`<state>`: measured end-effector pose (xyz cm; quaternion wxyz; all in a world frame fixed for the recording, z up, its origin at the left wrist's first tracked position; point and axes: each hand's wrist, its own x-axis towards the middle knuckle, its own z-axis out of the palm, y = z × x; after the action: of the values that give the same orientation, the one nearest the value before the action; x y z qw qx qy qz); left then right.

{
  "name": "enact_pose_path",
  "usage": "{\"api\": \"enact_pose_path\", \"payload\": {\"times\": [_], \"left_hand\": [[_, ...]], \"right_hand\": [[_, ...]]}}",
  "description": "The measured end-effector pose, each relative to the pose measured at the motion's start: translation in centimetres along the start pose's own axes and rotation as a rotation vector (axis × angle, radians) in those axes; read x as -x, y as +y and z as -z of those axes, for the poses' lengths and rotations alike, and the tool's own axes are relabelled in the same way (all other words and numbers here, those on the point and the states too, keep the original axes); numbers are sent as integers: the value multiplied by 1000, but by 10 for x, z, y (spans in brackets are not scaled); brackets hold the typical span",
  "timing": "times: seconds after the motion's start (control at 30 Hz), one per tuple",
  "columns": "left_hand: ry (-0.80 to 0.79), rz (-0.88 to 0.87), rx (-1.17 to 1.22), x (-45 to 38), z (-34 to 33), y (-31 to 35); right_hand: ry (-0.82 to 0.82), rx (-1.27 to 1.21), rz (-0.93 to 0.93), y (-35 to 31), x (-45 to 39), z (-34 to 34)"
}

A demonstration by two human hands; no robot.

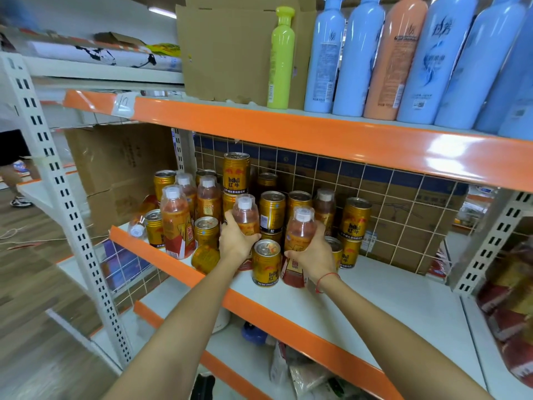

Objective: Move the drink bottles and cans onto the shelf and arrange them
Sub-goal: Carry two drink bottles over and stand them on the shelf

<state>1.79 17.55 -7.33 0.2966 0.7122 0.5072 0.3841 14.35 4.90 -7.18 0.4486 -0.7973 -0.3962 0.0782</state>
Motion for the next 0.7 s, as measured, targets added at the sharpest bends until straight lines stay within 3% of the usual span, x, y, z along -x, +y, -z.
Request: {"api": "enact_pose_path", "payload": {"times": [0.2, 0.7], "left_hand": [[0, -45, 61, 0, 20, 17], [41, -132, -48, 49, 81, 59]], "right_hand": [[0, -14, -17, -6, 1, 19], [22, -15, 102, -22, 29, 75]]}}
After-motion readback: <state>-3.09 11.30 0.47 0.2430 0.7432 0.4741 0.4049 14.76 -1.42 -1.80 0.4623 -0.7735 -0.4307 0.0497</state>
